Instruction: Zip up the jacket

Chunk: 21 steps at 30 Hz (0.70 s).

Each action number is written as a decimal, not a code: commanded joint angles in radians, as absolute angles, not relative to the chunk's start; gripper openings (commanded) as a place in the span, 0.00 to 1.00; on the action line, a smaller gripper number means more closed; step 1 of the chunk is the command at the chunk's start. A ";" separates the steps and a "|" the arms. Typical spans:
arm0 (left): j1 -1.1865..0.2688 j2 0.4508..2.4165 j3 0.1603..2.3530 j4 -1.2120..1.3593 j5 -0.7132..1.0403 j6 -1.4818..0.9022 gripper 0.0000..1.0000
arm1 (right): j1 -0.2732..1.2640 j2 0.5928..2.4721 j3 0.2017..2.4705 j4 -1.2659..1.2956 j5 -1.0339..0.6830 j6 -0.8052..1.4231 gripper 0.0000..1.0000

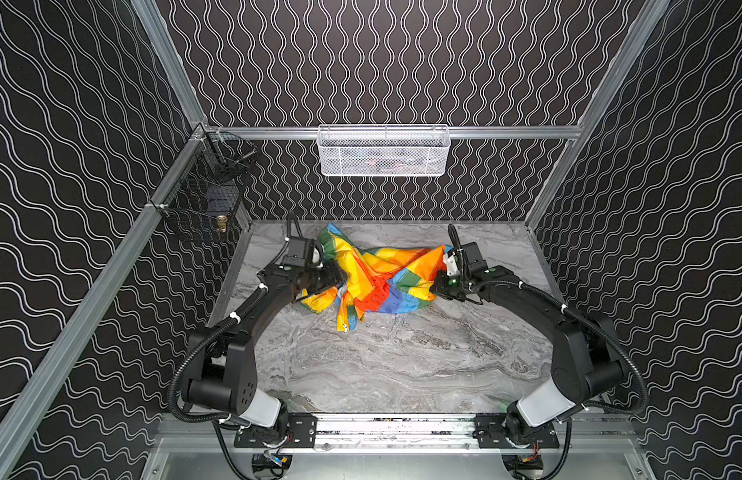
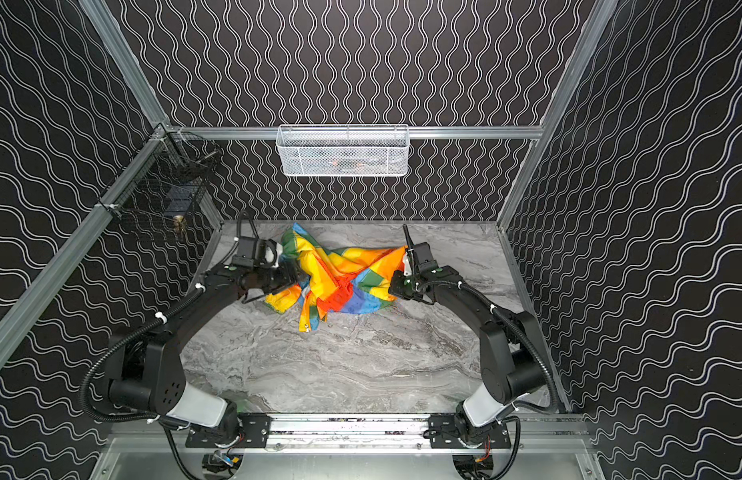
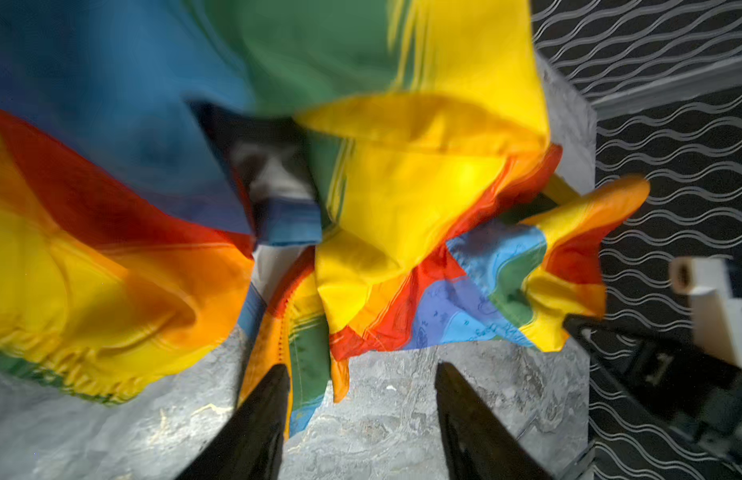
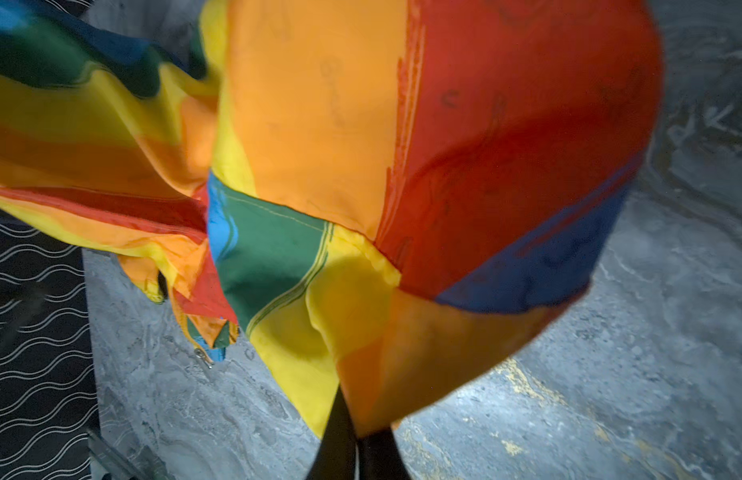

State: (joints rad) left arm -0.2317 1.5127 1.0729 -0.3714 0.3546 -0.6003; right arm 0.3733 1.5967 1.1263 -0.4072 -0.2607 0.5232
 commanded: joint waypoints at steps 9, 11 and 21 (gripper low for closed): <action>-0.293 1.507 0.934 -0.146 0.373 -0.660 0.61 | 0.374 1.535 1.306 -0.487 -0.339 0.529 0.00; -0.295 1.482 0.931 -0.140 0.370 -0.645 0.61 | 0.374 1.530 1.340 -0.492 -0.345 0.528 0.00; -0.300 1.287 0.879 -0.054 0.388 -0.530 0.63 | 0.374 1.553 1.581 -0.538 -0.360 0.509 0.00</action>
State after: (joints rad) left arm -0.2962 1.3243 0.8936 -0.1276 0.3687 -0.5915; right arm 0.3733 1.5436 1.5345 -0.5175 -0.3454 0.5224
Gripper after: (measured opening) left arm 0.628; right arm 0.049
